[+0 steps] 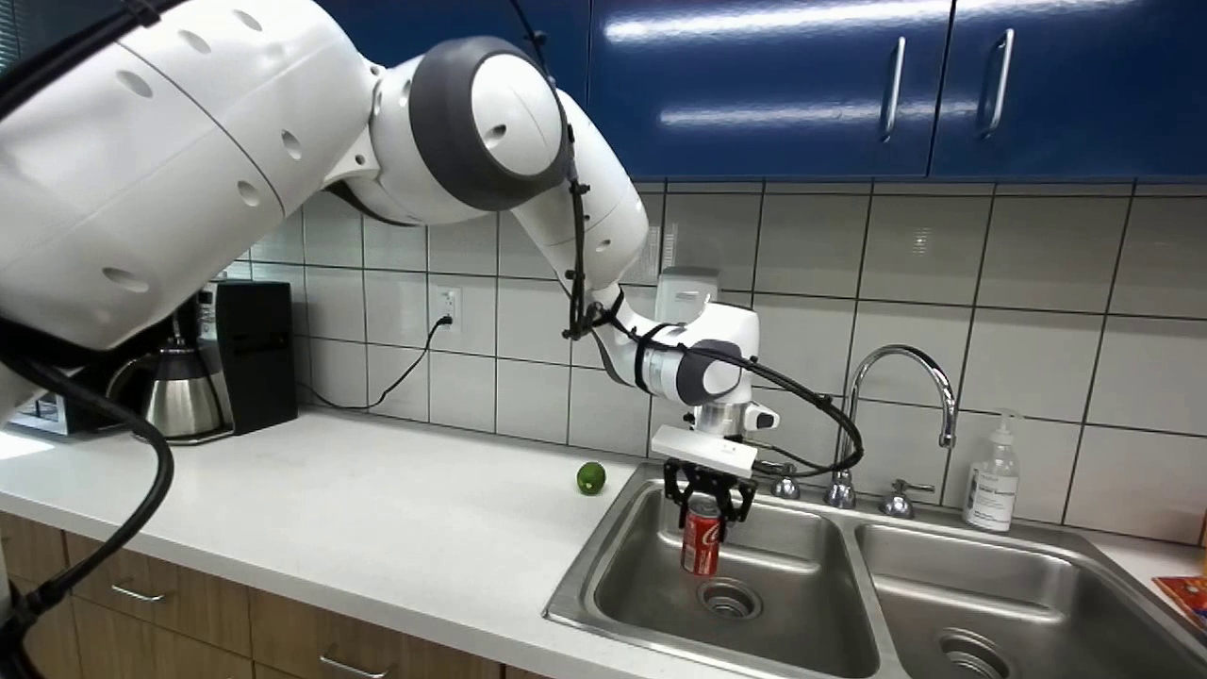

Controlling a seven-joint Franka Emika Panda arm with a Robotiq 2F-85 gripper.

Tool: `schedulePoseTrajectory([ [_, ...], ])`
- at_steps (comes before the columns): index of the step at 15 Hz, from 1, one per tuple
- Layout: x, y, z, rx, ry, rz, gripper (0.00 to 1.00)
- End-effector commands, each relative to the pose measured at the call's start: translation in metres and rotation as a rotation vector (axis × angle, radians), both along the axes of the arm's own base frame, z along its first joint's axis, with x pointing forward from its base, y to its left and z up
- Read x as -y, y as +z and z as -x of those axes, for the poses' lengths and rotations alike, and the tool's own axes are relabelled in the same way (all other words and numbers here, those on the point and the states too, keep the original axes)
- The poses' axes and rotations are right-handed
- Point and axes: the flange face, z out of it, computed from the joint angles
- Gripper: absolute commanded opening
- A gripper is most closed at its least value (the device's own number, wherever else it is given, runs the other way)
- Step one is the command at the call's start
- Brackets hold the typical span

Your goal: Take the can out of the sink

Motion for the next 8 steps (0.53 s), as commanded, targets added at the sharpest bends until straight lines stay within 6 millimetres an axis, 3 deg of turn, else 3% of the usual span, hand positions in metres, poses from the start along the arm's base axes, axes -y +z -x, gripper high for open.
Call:
schedulePoseTrajectory([
  [1, -0.013, 0.048, 0.029, -0.018, 0.019, -0.014, 0.38],
  [8, -0.029, 0.090, 0.068, -0.037, 0.036, -0.036, 0.38],
])
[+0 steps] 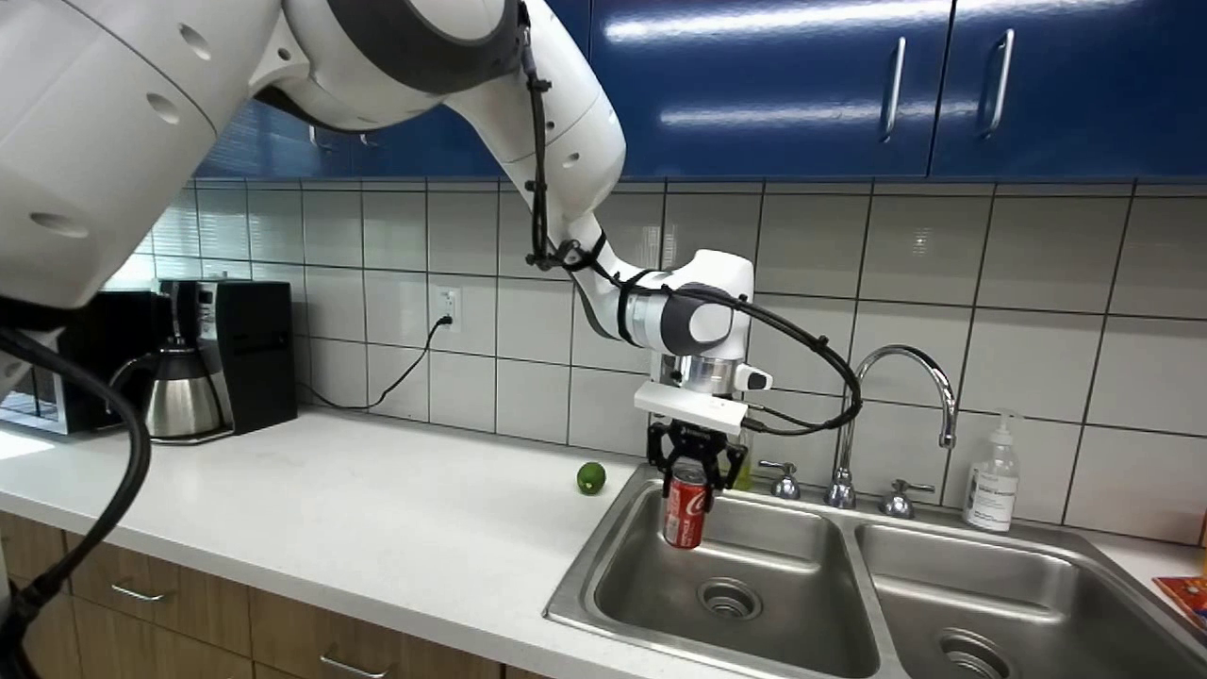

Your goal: Take the can out of the sink

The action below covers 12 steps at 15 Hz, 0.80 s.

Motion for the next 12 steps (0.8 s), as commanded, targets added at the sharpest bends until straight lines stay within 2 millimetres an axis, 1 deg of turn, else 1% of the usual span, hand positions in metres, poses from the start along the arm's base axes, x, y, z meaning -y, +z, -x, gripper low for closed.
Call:
schedulePoseTrajectory([
  [1, -0.013, 0.026, 0.029, -0.025, 0.039, -0.008, 0.38],
  [4, -0.025, 0.028, 0.044, -0.041, 0.065, -0.015, 0.38],
  [6, -0.039, 0.027, 0.052, -0.057, 0.088, -0.017, 0.38],
  [12, -0.092, 0.018, 0.073, -0.108, 0.183, -0.021, 0.38],
])
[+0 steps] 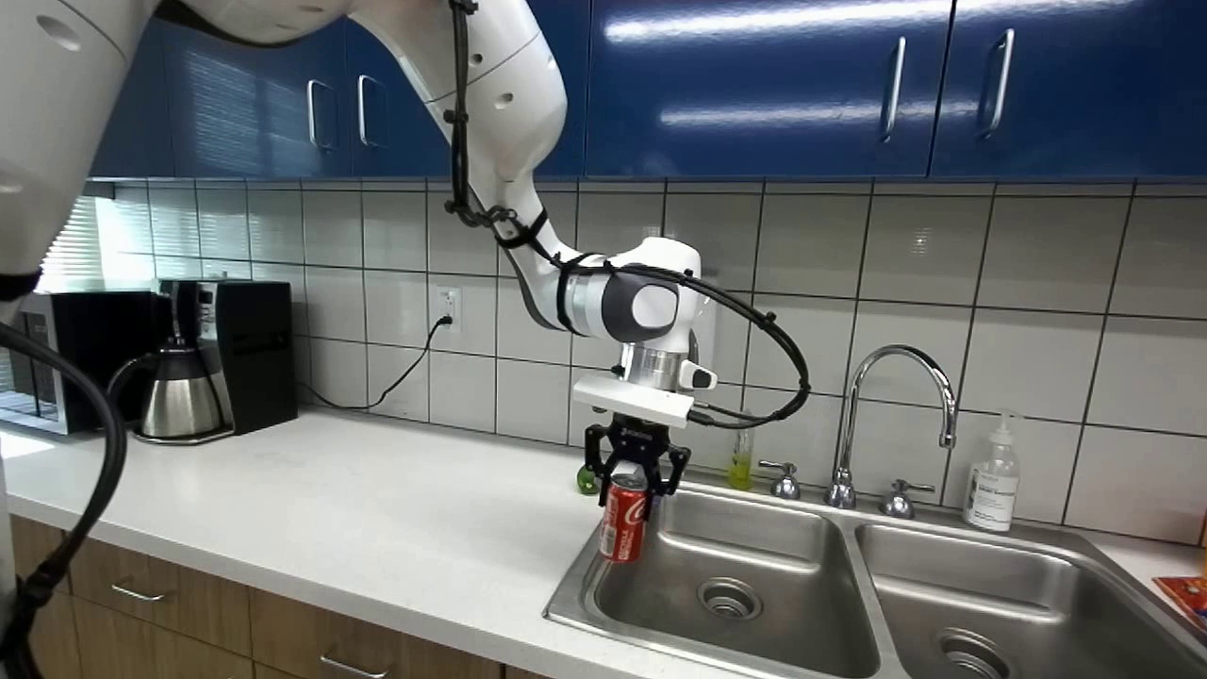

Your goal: Take the can out of the sink

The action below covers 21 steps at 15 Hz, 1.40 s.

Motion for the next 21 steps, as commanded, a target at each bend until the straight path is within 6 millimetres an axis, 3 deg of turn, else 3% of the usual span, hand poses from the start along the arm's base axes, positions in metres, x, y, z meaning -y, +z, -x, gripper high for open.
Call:
schedulePoseTrajectory([
  [1, -0.032, 0.010, 0.020, -0.021, 0.079, 0.005, 0.38],
  [12, -0.113, -0.016, 0.034, -0.066, 0.215, 0.007, 0.38],
  [21, -0.147, -0.027, 0.022, -0.019, 0.265, 0.024, 0.38],
])
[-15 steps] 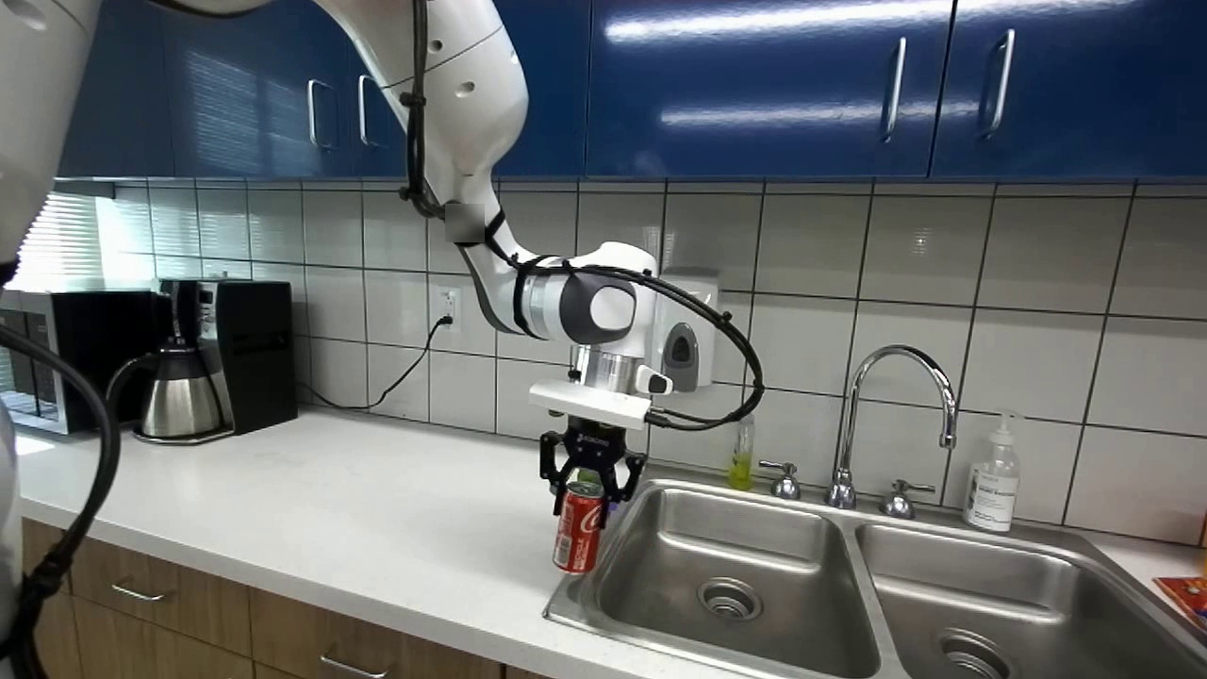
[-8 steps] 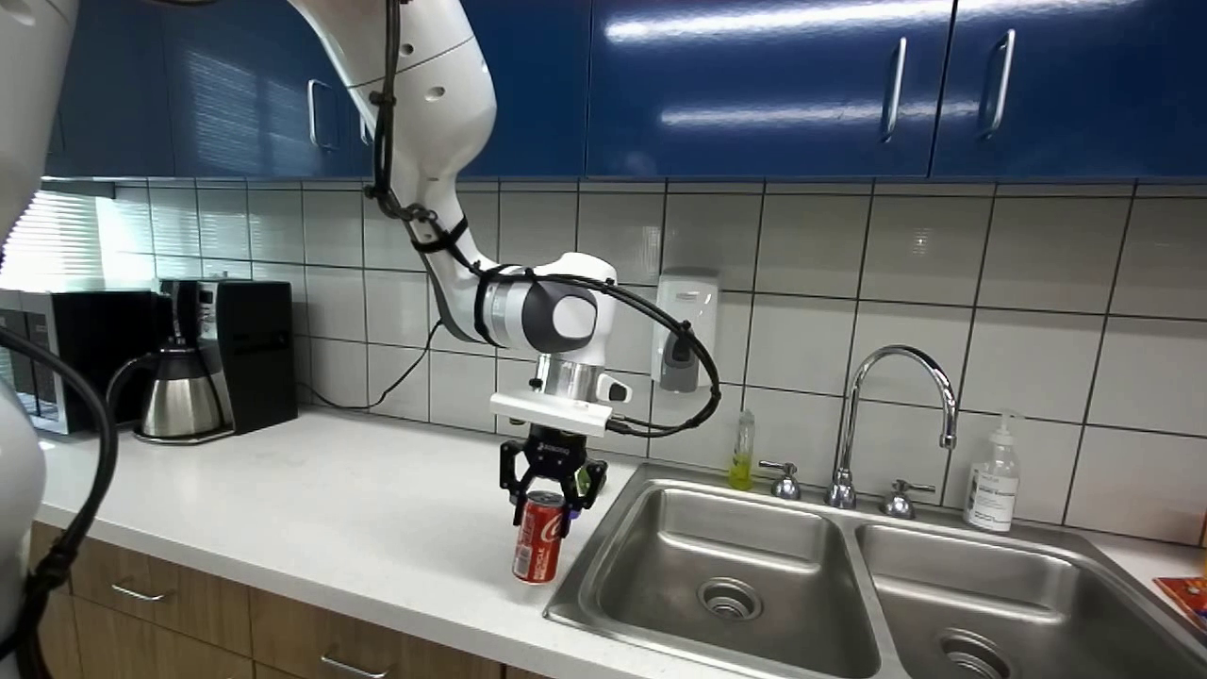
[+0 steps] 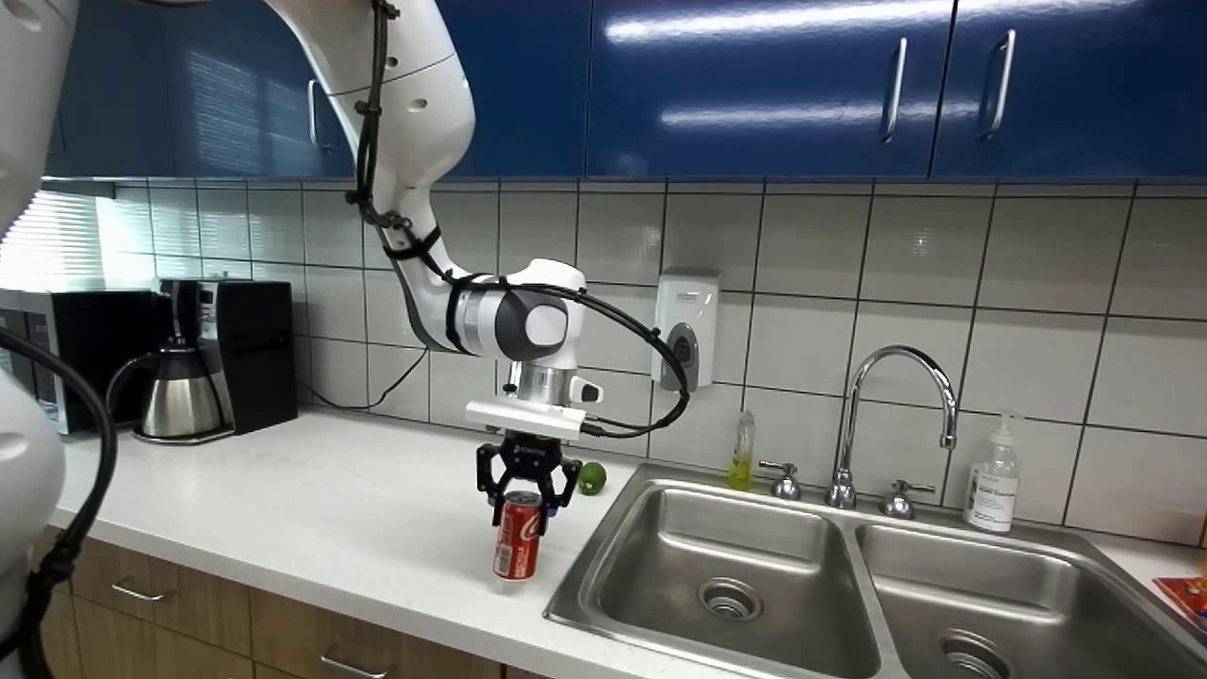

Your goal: Take the can out of the sink

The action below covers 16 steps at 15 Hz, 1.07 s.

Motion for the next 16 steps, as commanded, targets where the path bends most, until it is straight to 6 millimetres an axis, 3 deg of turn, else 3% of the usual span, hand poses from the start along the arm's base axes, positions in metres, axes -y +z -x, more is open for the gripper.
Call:
schedulePoseTrajectory([
  [1, -0.008, 0.005, -0.004, 0.040, 0.011, 0.019, 0.38],
  [10, -0.012, -0.022, -0.010, 0.073, 0.020, 0.039, 0.38],
  [14, -0.014, -0.021, -0.011, 0.087, 0.025, 0.045, 0.38],
  [15, -0.014, -0.021, -0.011, 0.087, 0.025, 0.047, 0.88],
  [16, -0.014, -0.021, -0.010, 0.086, 0.029, 0.051, 0.89],
])
